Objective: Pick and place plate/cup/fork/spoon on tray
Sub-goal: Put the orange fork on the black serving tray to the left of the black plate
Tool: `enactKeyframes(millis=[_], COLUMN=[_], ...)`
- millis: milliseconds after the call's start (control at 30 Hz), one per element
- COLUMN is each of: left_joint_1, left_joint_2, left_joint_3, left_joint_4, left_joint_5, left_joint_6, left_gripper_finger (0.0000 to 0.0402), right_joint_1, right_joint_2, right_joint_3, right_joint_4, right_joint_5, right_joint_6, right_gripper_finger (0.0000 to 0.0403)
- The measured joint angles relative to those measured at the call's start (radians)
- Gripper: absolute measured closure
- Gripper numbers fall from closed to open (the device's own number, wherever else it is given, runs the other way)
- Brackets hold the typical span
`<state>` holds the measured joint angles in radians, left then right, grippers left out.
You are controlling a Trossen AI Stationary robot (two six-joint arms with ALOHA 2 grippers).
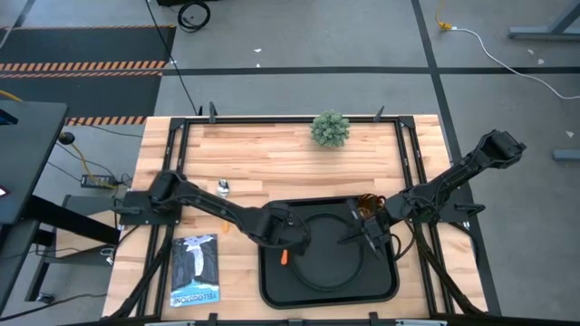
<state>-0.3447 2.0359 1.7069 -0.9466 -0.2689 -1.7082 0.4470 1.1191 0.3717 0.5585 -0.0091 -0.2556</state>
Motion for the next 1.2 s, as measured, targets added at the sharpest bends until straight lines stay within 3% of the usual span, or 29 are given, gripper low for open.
enactKeyframes(millis=[567, 900, 1200], left_joint_1=[-0.006, 0.000, 0.006], left_joint_2=[0.134, 0.178, 0.184], left_joint_3=[0.034, 0.035, 0.034], left_joint_4=[-0.045, 0.083, 0.102], left_joint_5=[0.044, 0.065, 0.087], left_joint_6=[0.004, 0.019, 0.038], left_gripper_finger=[0.0385, 0.0385, 0.0385], right_joint_1=[0.005, 0.004, 0.005], right_joint_2=[0.000, 0.000, 0.000], right_joint_3=[0.000, 0.000, 0.000], right_joint_4=[0.006, 0.007, 0.002], right_joint_5=[0.000, 0.000, -0.002], right_joint_6=[-0.006, -0.006, -0.006], right_gripper_finger=[0.0392, 0.0392, 0.0392])
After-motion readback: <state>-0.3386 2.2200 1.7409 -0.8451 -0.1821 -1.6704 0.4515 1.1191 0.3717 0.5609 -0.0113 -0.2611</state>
